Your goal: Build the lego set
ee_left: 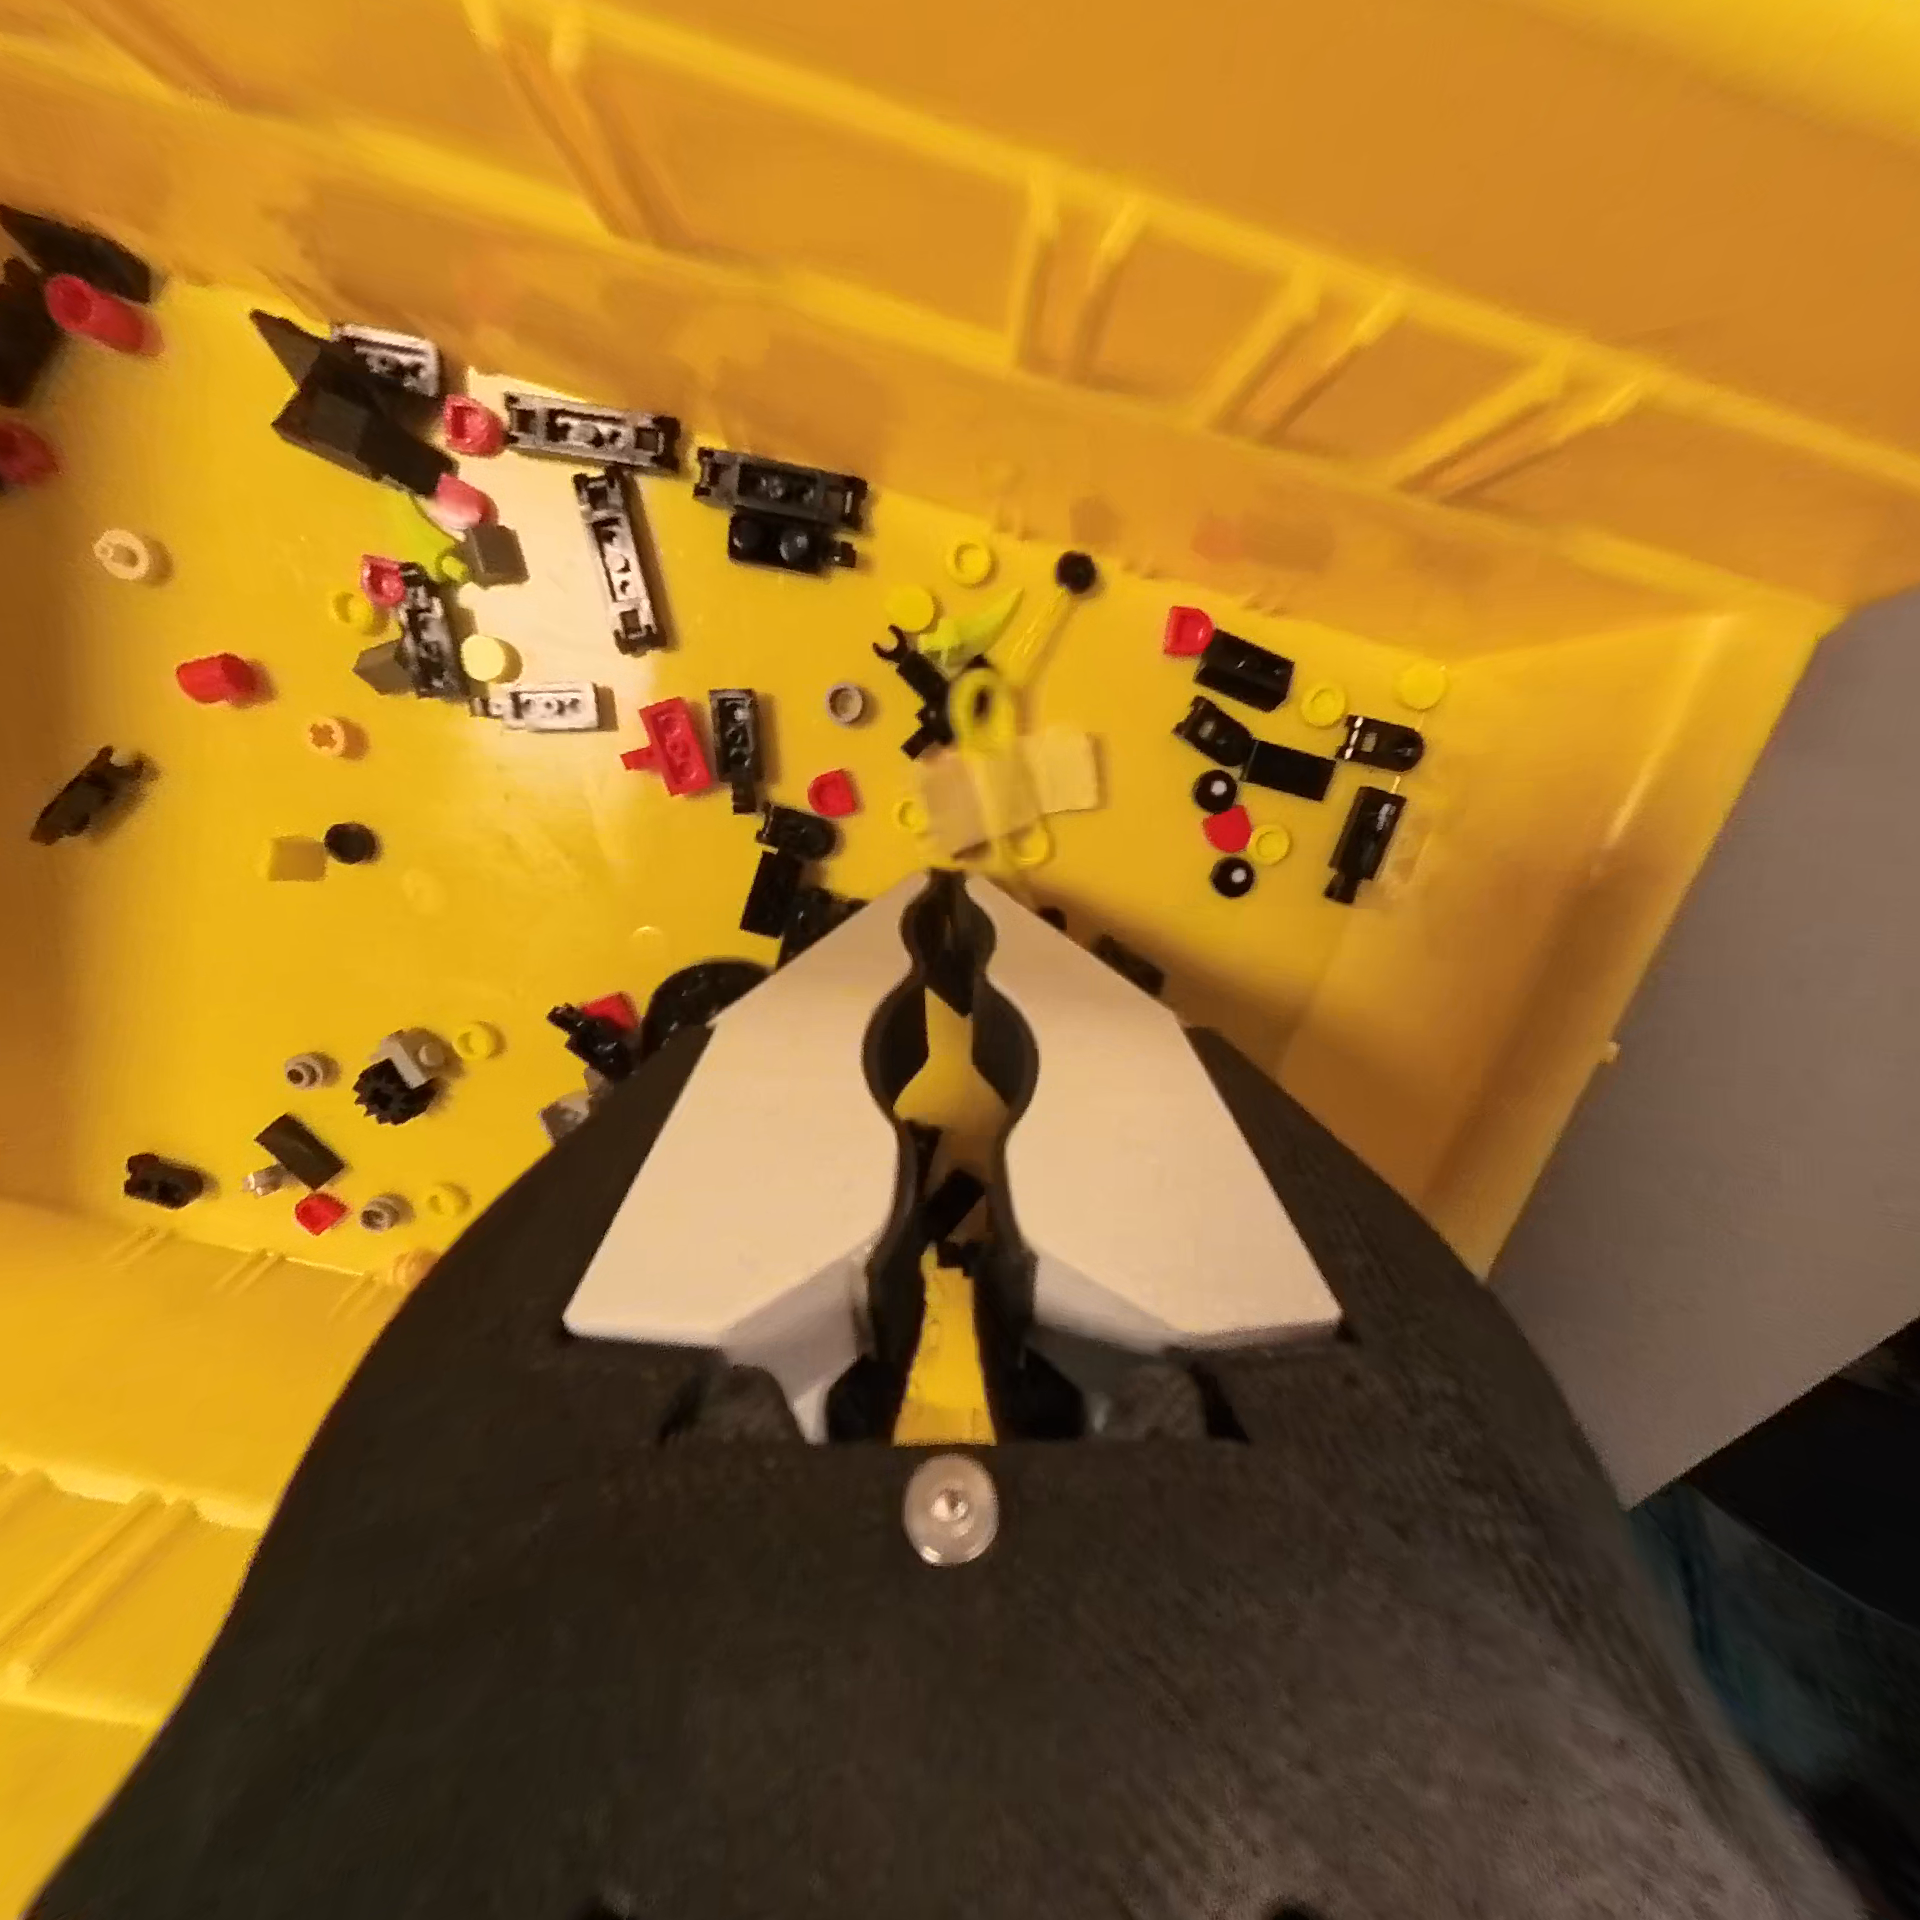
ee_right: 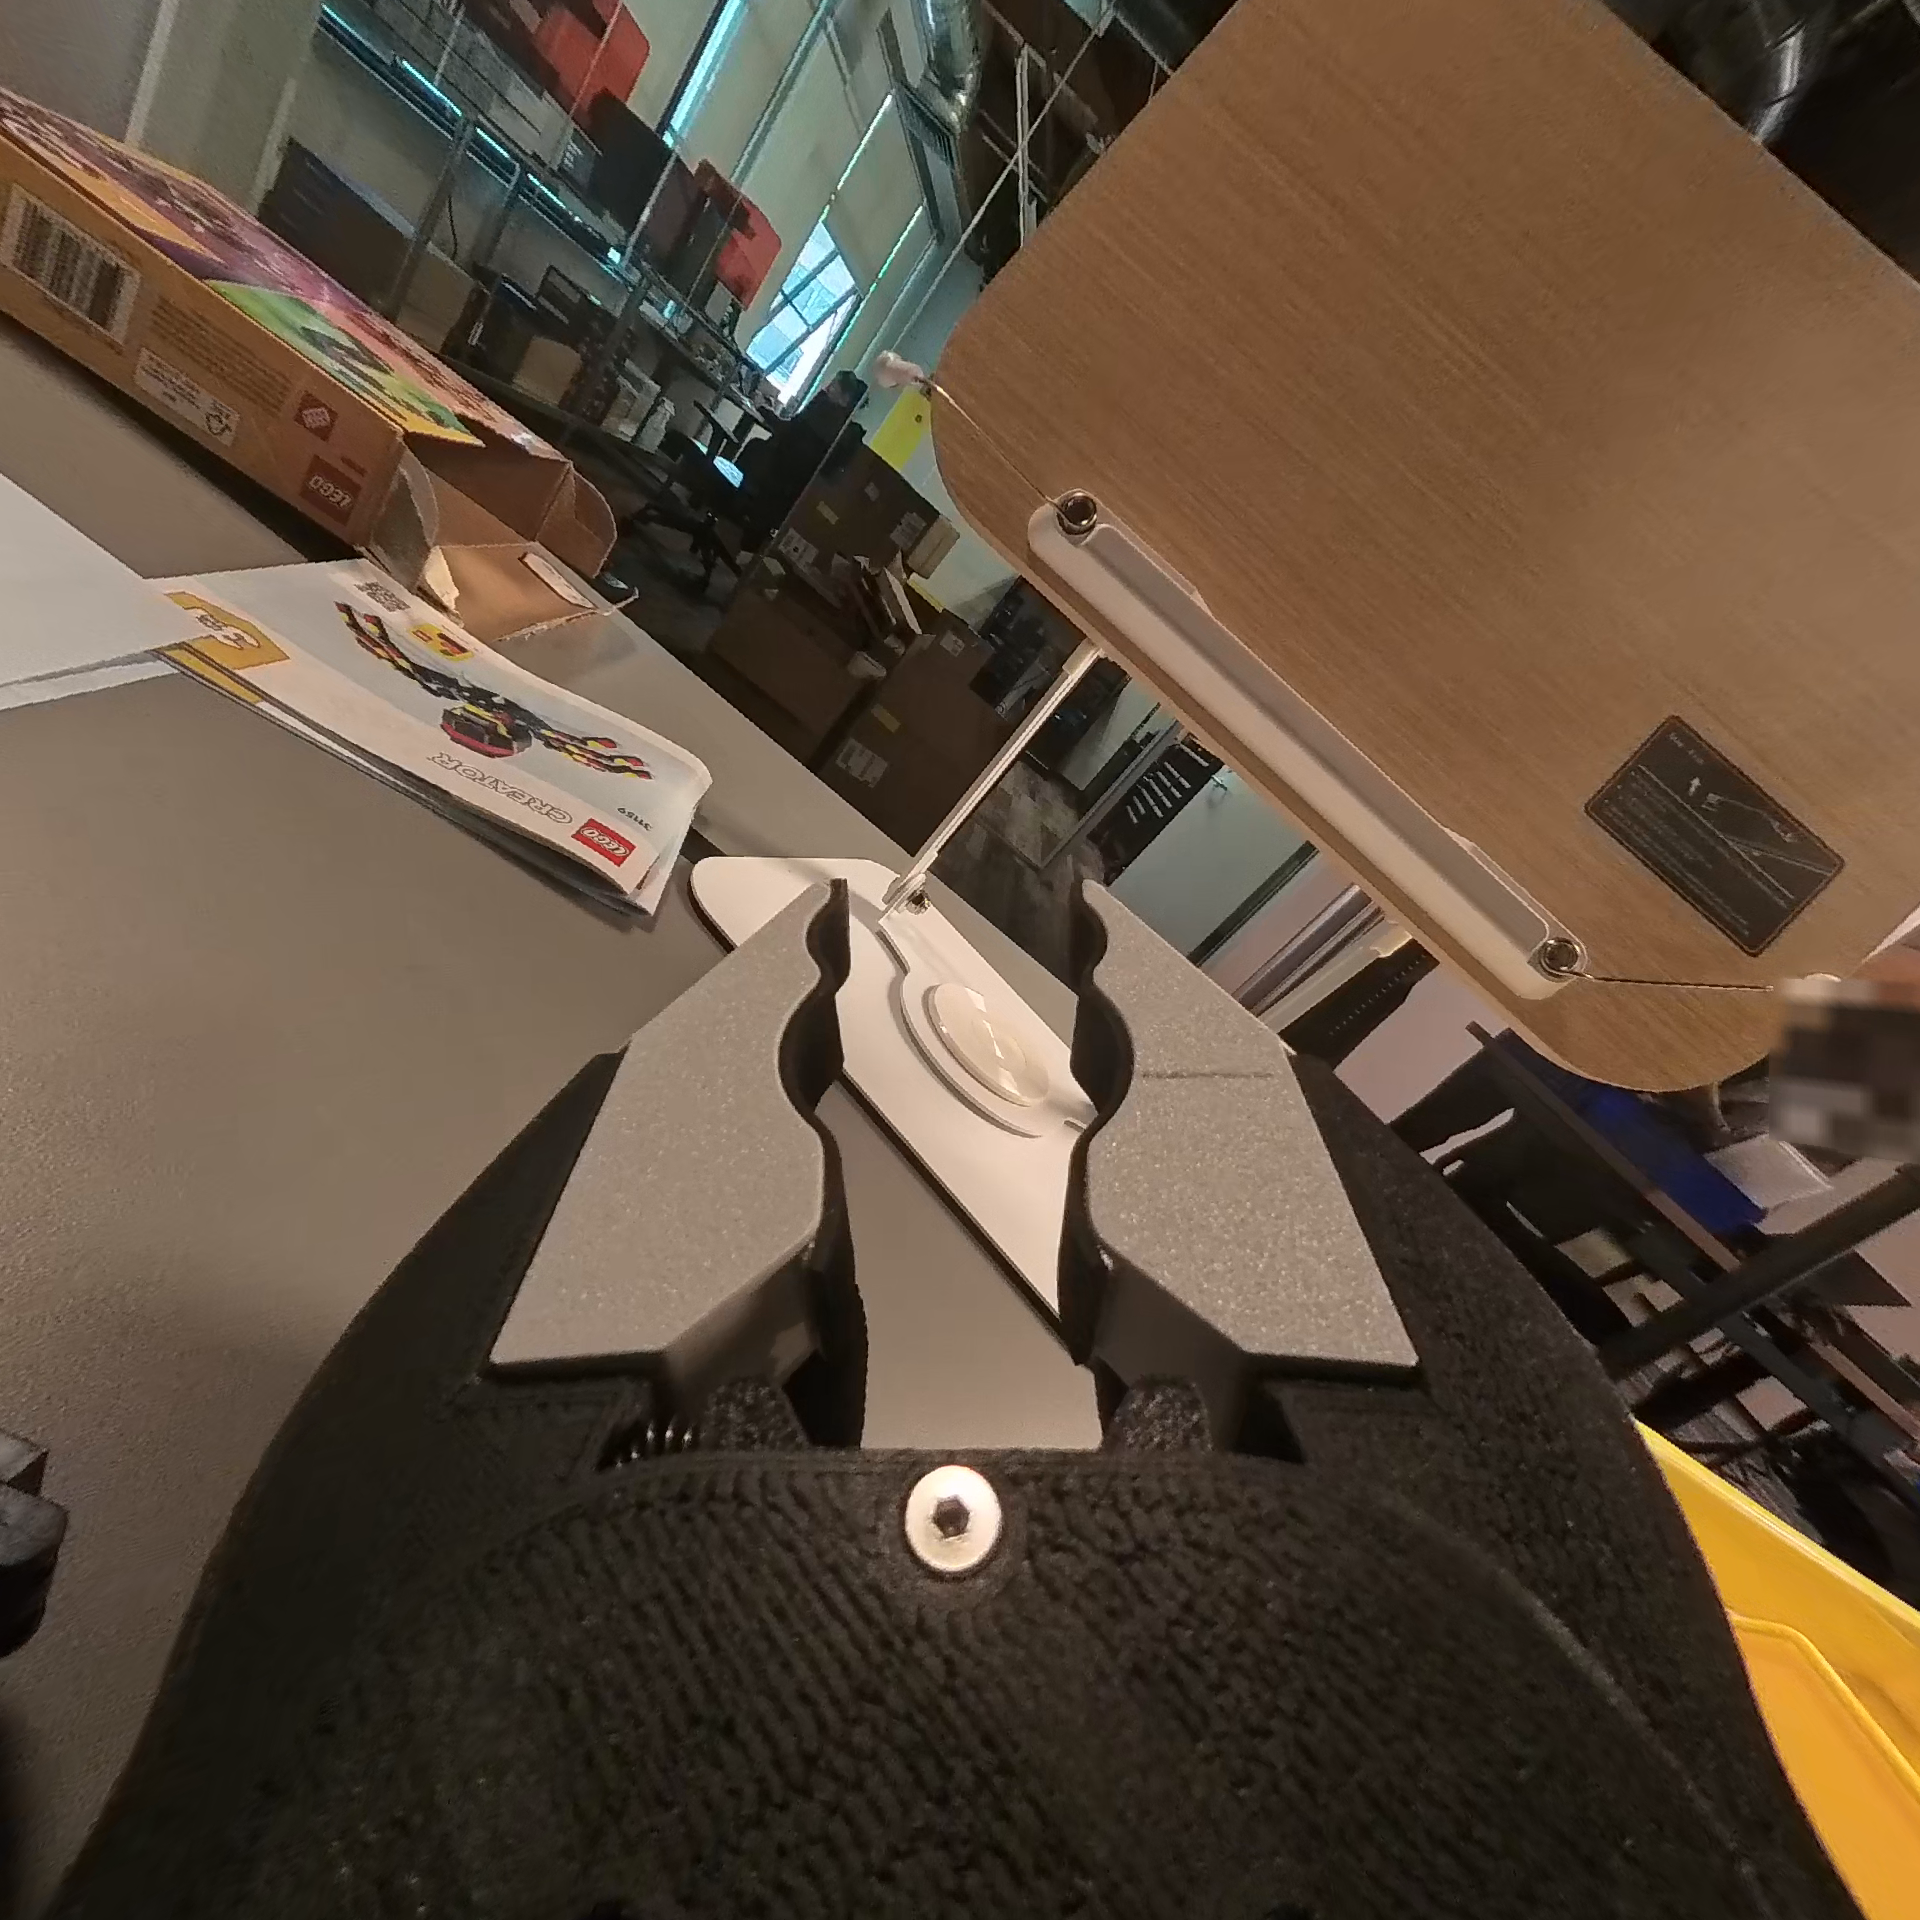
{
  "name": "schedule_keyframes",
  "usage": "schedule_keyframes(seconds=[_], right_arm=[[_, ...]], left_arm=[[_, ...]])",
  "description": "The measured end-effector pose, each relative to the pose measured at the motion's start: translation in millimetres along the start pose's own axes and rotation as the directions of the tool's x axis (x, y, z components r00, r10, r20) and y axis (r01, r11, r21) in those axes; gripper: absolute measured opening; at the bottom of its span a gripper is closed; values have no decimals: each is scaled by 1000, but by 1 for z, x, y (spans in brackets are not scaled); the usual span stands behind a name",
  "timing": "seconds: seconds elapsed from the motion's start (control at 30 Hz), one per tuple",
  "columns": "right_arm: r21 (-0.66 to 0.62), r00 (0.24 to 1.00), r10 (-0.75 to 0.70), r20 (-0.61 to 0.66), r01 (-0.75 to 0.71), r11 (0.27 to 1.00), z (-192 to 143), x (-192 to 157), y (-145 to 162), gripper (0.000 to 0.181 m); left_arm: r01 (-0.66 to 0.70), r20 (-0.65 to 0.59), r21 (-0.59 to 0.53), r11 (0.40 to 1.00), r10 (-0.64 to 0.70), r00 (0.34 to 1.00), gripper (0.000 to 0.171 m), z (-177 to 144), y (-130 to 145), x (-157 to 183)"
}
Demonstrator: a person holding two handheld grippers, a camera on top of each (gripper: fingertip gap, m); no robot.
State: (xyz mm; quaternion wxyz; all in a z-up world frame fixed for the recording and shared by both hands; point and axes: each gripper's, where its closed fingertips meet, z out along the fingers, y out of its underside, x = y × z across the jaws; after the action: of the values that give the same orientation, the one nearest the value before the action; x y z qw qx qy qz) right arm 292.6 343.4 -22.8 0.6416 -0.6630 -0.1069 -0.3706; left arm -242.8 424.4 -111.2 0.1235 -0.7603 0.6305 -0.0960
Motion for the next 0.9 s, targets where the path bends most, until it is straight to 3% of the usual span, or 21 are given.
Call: schedule_keyframes(seconds=[0.13,0.27,0.53,0.9], right_arm=[[2,1000,0,2,0,1000,0,-1,0,40],[1,1000,2,1,-2,1000,0,0,0,40],[0,1000,3,1,-3,1000,0,0,0,40],[0,1000,1,2,-1,1000,0,-1,0,40]], left_arm=[[19,19,49,999,-20,1000,0,-9,-3,1],[23,43,8,1000,-23,999,0,-5,2,-1],[34,-6,1,999,-34,999,16,0,3,5],[-3,-10,10,1000,4,1000,6,3,-1,7]])
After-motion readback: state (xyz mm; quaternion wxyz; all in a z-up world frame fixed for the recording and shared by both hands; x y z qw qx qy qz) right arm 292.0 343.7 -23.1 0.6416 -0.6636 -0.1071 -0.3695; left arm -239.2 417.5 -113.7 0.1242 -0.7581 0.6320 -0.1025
